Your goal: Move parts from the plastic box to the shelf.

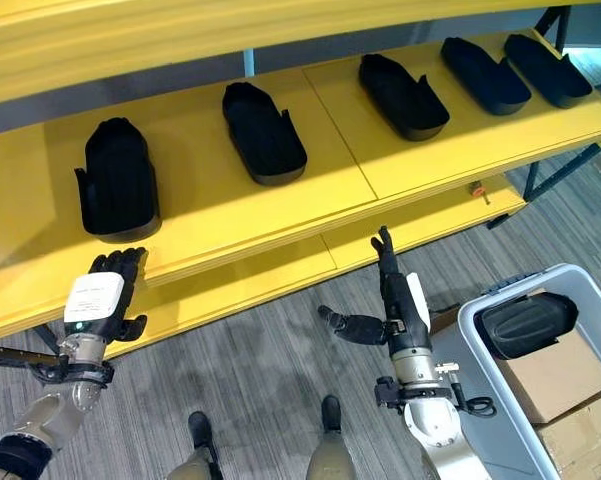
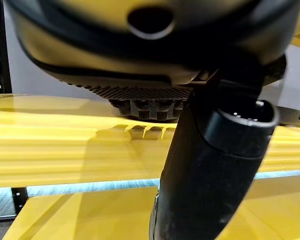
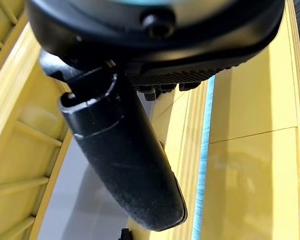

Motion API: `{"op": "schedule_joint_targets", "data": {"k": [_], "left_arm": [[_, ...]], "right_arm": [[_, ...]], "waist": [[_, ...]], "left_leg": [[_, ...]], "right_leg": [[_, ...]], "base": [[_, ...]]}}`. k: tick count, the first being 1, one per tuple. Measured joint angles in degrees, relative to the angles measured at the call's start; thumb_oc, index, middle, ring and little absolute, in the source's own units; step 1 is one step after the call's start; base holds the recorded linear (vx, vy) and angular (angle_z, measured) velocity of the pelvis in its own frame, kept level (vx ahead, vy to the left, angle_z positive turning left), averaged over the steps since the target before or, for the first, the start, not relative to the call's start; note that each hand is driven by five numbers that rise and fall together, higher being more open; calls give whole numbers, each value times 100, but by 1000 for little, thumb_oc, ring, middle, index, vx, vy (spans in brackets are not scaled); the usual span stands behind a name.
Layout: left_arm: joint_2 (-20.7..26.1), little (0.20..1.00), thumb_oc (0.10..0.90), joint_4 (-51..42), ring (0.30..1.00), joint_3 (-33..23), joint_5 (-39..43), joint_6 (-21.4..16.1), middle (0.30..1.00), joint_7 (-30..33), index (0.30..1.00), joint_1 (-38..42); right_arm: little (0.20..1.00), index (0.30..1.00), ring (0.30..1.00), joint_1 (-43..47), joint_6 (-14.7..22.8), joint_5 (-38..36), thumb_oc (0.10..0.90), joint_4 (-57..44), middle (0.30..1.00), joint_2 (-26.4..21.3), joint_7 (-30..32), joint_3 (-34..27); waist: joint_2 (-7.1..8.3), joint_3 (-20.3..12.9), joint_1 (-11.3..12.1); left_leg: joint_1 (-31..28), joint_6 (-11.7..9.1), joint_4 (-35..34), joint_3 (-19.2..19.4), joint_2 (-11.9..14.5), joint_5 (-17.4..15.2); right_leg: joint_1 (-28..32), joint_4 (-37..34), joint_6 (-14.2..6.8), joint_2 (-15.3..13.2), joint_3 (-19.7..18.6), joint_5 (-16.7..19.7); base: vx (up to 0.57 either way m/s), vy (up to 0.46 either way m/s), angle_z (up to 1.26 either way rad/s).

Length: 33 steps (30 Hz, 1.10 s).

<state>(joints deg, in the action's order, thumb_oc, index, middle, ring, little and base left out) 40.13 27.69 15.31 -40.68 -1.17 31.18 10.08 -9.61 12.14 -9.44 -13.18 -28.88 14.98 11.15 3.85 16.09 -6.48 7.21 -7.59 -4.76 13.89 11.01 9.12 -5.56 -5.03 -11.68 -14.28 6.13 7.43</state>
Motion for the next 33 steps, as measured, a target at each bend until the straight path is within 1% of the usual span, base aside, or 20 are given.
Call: {"op": "schedule_joint_targets", "data": {"k": [2, 6, 11, 16, 19, 25, 33], "left_arm": [[0, 1000, 900, 111, 1000, 17, 4, 31, 1000, 96, 1000, 119], [10, 1000, 900, 176, 1000, 84, 12, 89, 1000, 162, 1000, 322], [53, 1000, 900, 608, 1000, 364, 9, 85, 1000, 337, 1000, 760], [185, 1000, 900, 926, 1000, 636, 27, 79, 1000, 445, 1000, 1138], [178, 1000, 900, 1214, 1000, 808, 225, 73, 1000, 497, 1000, 1534], [179, 1000, 900, 1277, 1000, 819, 234, 73, 1000, 580, 1000, 1719], [178, 1000, 900, 1275, 1000, 924, 452, 86, 1000, 591, 1000, 1802]], "right_arm": [[1000, 1000, 1000, -6, -1, -3, 900, 0, 1000, 0, -1, 6], [1000, 1000, 1000, 31, -2, -2, 900, 0, 1000, -1, -1, 13], [1000, 1000, 1000, 83, 0, -4, 900, 0, 1000, -3, 0, 51], [1000, 1000, 1000, 51, 0, -6, 900, 0, 1000, -5, -1, 68], [1000, 1000, 1000, 40, 4, -7, 900, 0, 1000, -9, 1, 79], [1000, 1000, 1000, -5, 11, -7, 900, -1, 1000, -12, 1, 121], [1000, 1000, 1000, -56, 12, -6, 900, -1, 1000, -17, 1, 124]], "waist": [[16, 80, 3], [44, 106, 27], [75, 127, 39], [157, 174, 42], [173, 191, 34], [209, 325, 37], [208, 329, 32]], "left_leg": [[35, -1, 0, -9, 0, 1], [79, -3, 2, -15, -2, 4], [166, -15, 2, -35, -2, 14], [187, -19, 1, -35, -4, 21], [270, -18, 1, -44, -5, 48], [270, -19, 1, -44, -7, 53], [269, -19, 1, -43, -7, 52]], "right_leg": [[-24, 1, 0, 0, 15, 0], [-57, 4, -1, 0, 38, 2], [-120, 3, 0, 0, 58, 6], [-143, 2, -1, -3, 55, 11], [-226, 2, 1, -2, 58, 31], [-226, 2, 0, -4, 56, 36], [-226, 2, 0, -5, 56, 36]], "base": [[-6, 7, 2], [-2, 6, 1], [-2, 3, 1], [0, 0, 0], [-11, 23, 1], [0, 0, 0], [0, 0, 0]]}}
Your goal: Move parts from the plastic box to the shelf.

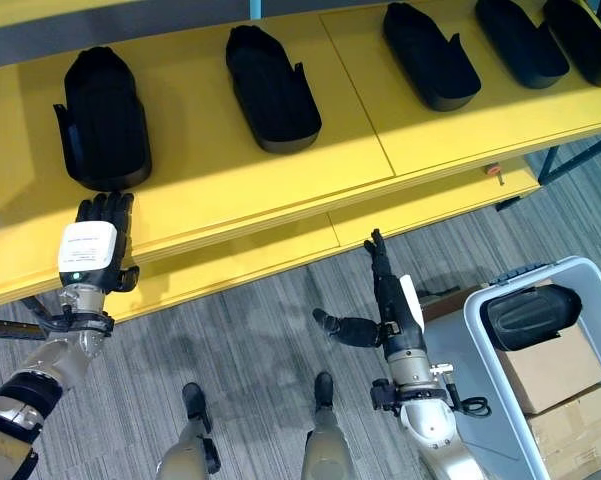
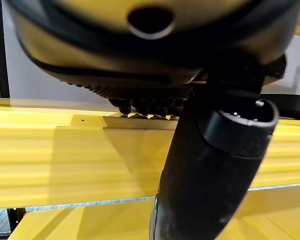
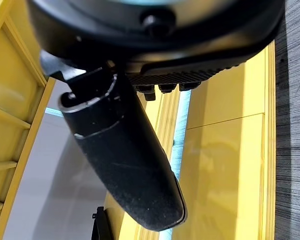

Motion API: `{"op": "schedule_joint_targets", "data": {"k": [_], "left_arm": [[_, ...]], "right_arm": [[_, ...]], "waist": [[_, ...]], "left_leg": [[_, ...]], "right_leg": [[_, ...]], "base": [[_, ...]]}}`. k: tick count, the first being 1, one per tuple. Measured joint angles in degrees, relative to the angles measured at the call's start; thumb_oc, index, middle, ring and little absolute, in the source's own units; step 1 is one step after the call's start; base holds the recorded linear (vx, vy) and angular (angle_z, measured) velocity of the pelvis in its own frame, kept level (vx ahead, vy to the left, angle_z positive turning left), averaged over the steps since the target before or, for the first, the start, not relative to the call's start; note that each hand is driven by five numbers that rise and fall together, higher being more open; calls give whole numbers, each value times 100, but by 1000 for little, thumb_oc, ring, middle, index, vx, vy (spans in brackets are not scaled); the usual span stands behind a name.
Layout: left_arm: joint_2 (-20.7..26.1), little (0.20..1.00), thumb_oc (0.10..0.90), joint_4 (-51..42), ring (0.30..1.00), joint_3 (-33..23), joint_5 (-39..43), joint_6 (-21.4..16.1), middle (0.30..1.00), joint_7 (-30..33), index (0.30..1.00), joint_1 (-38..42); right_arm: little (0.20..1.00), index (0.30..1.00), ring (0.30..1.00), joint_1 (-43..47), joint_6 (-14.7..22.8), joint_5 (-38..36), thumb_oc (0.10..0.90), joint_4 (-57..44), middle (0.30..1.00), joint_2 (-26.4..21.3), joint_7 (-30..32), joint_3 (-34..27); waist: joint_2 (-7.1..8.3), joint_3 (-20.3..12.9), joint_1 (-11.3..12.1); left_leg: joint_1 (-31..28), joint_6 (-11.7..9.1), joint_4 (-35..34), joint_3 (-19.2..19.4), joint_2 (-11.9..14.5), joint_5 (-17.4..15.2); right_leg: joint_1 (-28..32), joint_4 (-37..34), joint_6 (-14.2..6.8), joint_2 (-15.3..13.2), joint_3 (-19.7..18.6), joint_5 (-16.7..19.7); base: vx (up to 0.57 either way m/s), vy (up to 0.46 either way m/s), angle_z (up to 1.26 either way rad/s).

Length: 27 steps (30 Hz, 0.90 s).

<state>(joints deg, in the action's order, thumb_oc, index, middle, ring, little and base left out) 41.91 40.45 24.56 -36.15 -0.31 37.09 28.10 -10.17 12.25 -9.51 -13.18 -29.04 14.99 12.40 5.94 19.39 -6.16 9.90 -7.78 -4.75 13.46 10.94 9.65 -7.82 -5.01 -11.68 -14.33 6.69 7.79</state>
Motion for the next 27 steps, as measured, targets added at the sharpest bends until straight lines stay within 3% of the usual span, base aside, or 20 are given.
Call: {"op": "schedule_joint_targets", "data": {"k": [27], "left_arm": [[1, 1000, 900, -481, 1000, 292, -24, -6, 1000, -418, 1000, 5]], "right_arm": [[1000, 1000, 1000, 101, 0, 0, 900, 0, 1000, 0, 3, 0]], "waist": [[-8, -5, -6]], "left_leg": [[-109, 3, 2, 6, -8, 2]], "right_leg": [[106, 2, -1, -4, -10, 3]], "base": [[0, 0, 0]]}}
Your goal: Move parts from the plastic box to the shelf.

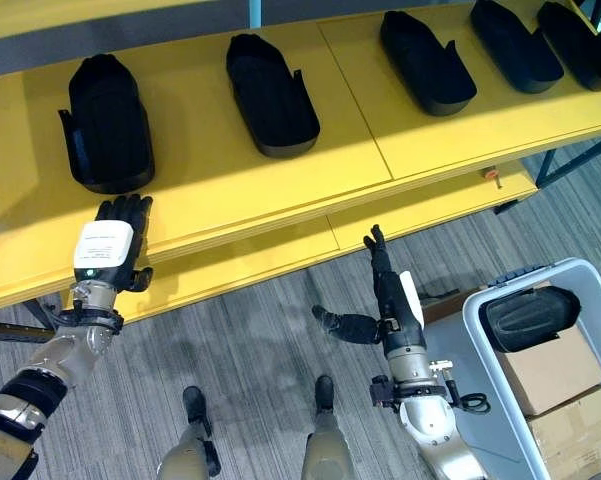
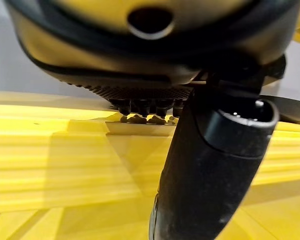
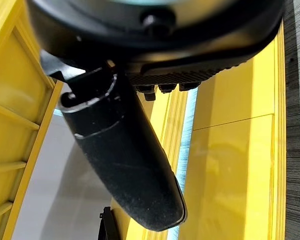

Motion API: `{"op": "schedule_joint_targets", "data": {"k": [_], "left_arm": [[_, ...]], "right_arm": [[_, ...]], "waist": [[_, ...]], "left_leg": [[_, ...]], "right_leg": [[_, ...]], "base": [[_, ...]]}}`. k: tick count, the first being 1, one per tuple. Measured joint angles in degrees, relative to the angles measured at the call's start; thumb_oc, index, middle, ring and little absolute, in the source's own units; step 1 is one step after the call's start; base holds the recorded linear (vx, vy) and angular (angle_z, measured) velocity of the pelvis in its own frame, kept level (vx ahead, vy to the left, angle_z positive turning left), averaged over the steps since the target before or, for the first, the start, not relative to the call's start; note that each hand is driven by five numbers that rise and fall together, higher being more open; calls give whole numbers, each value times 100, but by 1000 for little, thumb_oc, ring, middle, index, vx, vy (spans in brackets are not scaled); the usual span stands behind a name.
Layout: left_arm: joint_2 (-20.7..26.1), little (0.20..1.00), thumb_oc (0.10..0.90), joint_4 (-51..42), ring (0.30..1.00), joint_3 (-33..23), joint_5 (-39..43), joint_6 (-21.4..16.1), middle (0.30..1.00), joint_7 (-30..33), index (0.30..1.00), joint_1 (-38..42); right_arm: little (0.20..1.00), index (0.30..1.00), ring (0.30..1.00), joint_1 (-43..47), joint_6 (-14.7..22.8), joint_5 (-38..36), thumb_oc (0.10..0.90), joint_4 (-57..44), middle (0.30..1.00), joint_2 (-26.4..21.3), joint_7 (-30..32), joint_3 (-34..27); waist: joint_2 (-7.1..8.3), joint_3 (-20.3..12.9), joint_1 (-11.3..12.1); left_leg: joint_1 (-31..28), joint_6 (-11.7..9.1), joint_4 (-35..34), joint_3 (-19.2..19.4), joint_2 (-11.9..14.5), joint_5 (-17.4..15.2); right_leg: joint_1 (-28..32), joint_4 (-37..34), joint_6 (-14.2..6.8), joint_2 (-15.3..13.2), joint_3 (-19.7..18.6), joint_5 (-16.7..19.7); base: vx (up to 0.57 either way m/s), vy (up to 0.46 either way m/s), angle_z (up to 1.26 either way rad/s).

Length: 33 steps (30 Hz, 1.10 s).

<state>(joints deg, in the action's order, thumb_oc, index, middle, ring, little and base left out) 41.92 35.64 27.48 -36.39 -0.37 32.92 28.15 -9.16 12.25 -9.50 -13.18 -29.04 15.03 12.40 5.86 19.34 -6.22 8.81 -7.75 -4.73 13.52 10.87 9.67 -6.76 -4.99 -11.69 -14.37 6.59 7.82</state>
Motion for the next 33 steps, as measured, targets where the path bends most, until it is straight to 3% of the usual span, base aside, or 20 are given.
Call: {"op": "schedule_joint_targets", "data": {"k": [5, 14, 18, 24, 33], "left_arm": [[0, 1000, 900, -45, 1000, 33, -2, -13, 1000, 0, 1000, -8], [101, 1000, 900, -1312, 1000, -123, -98, -331, 1000, -259, 1000, -883], [125, 1000, 900, -2039, 1000, -581, -105, -485, 1000, -368, 1000, -1463], [196, 1000, 900, -2305, 1000, -1233, -92, -484, 1000, -353, 1000, -1617], [220, 1000, 900, -2612, 1000, -1384, -20, -496, 1000, -353, 1000, -1623]], "right_arm": [[1000, 1000, 1000, 0, 0, 0, 900, 0, 1000, 0, 0, 0], [1000, 1000, 1000, 1, 0, 1, 900, 0, 1000, 4, -4, -16], [1000, 1000, 1000, -43, -2, 5, 900, 0, 1000, 5, -2, -68], [1000, 1000, 1000, -107, -4, 4, 900, -1, 1000, 6, -3, -102], [1000, 1000, 1000, -157, -12, 3, 900, -1, 1000, 6, -9, -139]], "waist": [[-10, -5, 3], [-19, -10, 24], [-29, -13, 32], [-64, -12, 67], [-88, -16, 71]], "left_leg": [[-7, 0, 0, 6, 0, 0], [-42, 2, 1, 2, 0, 2], [-43, 4, 1, 0, 0, 3], [-42, 6, 1, -5, 0, 5], [-47, 8, 1, -3, 0, 6]], "right_leg": [[1, 1, 1, 0, -7, 2], [38, 1, 1, 0, -2, 2], [38, 0, 1, 0, -1, 3], [41, -1, 1, -1, 3, 3], [42, 0, 1, -1, 0, 3]], "base": [[0, 0, 0], [0, 0, 0], [0, 0, 0], [0, 0, 0], [1, -4, 0]]}}
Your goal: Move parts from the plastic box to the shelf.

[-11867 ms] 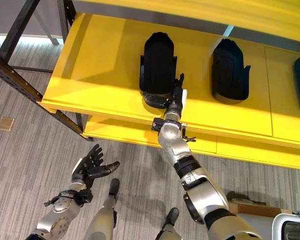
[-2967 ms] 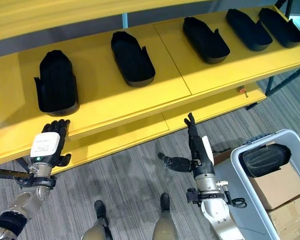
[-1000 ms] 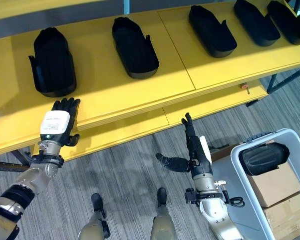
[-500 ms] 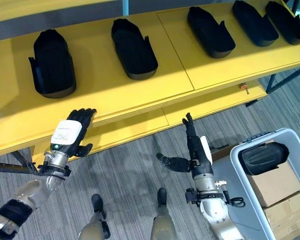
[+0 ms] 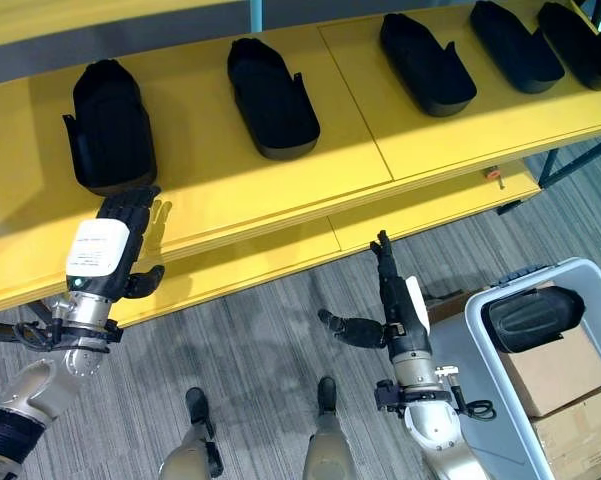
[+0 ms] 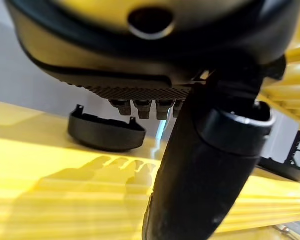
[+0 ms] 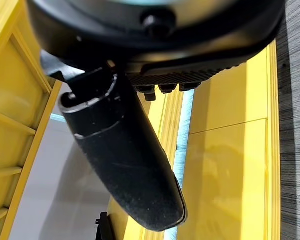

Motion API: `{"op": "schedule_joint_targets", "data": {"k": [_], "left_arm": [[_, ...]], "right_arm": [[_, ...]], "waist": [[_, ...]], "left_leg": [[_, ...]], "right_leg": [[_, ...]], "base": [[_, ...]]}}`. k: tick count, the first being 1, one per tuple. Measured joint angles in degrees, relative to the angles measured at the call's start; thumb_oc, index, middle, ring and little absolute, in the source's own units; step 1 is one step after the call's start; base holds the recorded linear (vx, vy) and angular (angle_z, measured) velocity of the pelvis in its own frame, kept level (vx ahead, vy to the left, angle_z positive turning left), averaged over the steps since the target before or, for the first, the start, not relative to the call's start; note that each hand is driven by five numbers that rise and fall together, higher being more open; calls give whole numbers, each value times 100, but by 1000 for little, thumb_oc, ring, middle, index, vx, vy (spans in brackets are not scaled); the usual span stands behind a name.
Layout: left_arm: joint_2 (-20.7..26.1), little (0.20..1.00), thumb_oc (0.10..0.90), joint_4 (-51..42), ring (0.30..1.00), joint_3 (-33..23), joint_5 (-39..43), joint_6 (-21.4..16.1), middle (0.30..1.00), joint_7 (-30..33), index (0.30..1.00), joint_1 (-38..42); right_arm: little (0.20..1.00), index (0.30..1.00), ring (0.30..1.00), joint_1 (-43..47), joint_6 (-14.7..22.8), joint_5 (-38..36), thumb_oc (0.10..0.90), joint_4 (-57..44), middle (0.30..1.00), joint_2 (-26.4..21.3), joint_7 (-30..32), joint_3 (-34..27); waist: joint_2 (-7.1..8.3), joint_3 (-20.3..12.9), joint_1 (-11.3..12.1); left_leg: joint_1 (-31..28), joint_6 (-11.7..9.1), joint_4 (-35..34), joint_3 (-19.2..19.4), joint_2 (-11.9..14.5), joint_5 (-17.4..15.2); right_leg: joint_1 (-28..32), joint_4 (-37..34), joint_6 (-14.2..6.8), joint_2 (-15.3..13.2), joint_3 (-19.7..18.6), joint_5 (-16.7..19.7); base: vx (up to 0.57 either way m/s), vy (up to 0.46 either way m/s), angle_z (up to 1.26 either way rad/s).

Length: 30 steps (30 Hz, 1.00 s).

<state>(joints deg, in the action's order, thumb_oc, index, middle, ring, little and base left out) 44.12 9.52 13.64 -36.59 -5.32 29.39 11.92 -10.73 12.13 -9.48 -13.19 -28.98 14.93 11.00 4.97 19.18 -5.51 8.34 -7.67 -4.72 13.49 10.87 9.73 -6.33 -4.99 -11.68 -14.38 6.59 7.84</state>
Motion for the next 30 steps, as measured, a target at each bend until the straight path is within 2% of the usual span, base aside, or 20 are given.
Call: {"op": "schedule_joint_targets", "data": {"k": [6, 10, 14, 15, 18, 19, 20, 23, 26, 27, 28, 29, 30], "left_arm": [[-163, 1000, 900, -792, 1000, -137, 501, -224, 1000, -23, 1000, -490], [-726, 1000, 900, -1211, 1000, -407, 1183, -403, 1000, -205, 1000, -1039], [-1528, 1000, 900, -1508, 1000, -502, 2699, -647, 1000, -520, 1000, -1726], [-1890, 1000, 900, -1506, 1000, -475, 3532, -671, 1000, -680, 1000, -1974], [-2030, 1000, 900, -1444, 1000, -409, 4578, -711, 1000, -1009, 1000, -2156], [-2113, 1000, 900, -1392, 1000, -407, 5177, -737, 1000, -1189, 1000, -2208], [-2174, 1000, 900, -1318, 1000, -401, 5448, -735, 1000, -1269, 1000, -2231], [-2200, 1000, 900, -1178, 1000, -309, 5900, -711, 1000, -1450, 1000, -2296], [-2175, 1000, 900, -1174, 1000, -330, 6116, -709, 1000, -1537, 1000, -2408], [-2150, 1000, 900, -1132, 1000, -324, 6115, -708, 1000, -1577, 1000, -2415], [-2146, 1000, 900, -1132, 1000, -330, 6119, -700, 1000, -1624, 1000, -2453], [-2093, 1000, 900, -1136, 1000, -336, 6120, -691, 1000, -1640, 1000, -2487], [-2107, 1000, 900, -1086, 1000, -298, 6123, -666, 1000, -1643, 1000, -2478]], "right_arm": [[1000, 1000, 1000, 56, -27, -2, 900, -2, 1000, 2, -3, -37], [1000, 1000, 1000, 55, -62, -15, 900, -2, 1000, -2, -11, -116], [1000, 1000, 1000, -48, -123, -69, 900, 4, 1000, -4, -64, -177], [1000, 1000, 1000, -109, -133, -204, 900, 5, 1000, -1, -87, -270], [1000, 1000, 1000, -214, -165, -328, 900, 7, 1000, -33, -137, -317], [1000, 1000, 1000, -217, -196, -386, 900, 18, 1000, -65, -211, -298], [1000, 1000, 1000, -219, -219, -411, 900, 18, 1000, -68, -229, -280], [1000, 1000, 1000, -222, -229, -412, 900, 7, 1000, -102, -268, -272], [1000, 1000, 1000, -195, -230, -410, 900, 5, 1000, -116, -303, -197], [1000, 1000, 1000, -208, -229, -411, 900, 11, 1000, -84, -301, -176], [1000, 1000, 1000, -191, -230, -410, 900, 15, 1000, -121, -317, -137], [1000, 1000, 1000, -179, -232, -411, 900, 10, 1000, -129, -331, -85], [1000, 1000, 1000, -153, -232, -412, 900, 28, 1000, -138, -327, -82]], "waist": [[-187, -16, 20], [-415, -133, 6], [-621, -266, -41], [-773, -368, -60], [-881, -435, -82], [-902, -447, -135], [-901, -448, -149], [-905, -475, -215], [-808, -621, -157], [-761, -664, -130], [-746, -708, -63], [-652, -760, 28], [-673, -802, 92]], "left_leg": [[-132, 17, 0, 19, -2, -13], [-196, 24, -1, 23, 1, -18], [-422, 128, -2, 16, 19, -99], [-447, 128, -5, 26, 26, -108], [-538, 110, 3, 13, 90, -90], [-586, 96, 1, 8, 165, -75], [-651, 96, 1, 16, 219, -72], [-762, 169, 0, 7, 412, -92], [-752, 246, -2, 44, 692, -36], [-764, 430, -2, 46, 764, -38], [-802, 781, 6, 19, 871, -27], [-838, 1122, 48, 21, 958, 6], [-852, 1361, 29, -149, 1049, 270]], "right_leg": [[109, -1, -1, -4, -20, -8], [162, 0, -2, -3, -41, -9], [385, 2, 5, 12, -38, -86], [402, 1, 7, 24, -65, -89], [418, 110, 38, 86, -89, -131], [325, 388, 69, 151, -137, -274], [270, 604, 92, 199, -166, -391], [122, 1162, 209, 369, -189, -711], [-566, 2445, 616, 644, -372, -1381], [-676, 2685, 602, 758, -452, -1546], [-844, 3062, 757, 928, -424, -1672], [-1021, 3379, 946, 1116, -588, -1909], [-1030, 3437, 994, 1248, -551, -2011]], "base": [[13, -37, -2], [22, -92, -2], [6, -109, -1], [-13, -126, -1], [-58, -217, -5], [-46, -224, -10], [-51, -227, -5], [-57, -297, -7], [-38, -281, -17], [-33, -292, -17], [-30, -187, -29], [-30, -152, -32], [-22, -215, -24]]}}
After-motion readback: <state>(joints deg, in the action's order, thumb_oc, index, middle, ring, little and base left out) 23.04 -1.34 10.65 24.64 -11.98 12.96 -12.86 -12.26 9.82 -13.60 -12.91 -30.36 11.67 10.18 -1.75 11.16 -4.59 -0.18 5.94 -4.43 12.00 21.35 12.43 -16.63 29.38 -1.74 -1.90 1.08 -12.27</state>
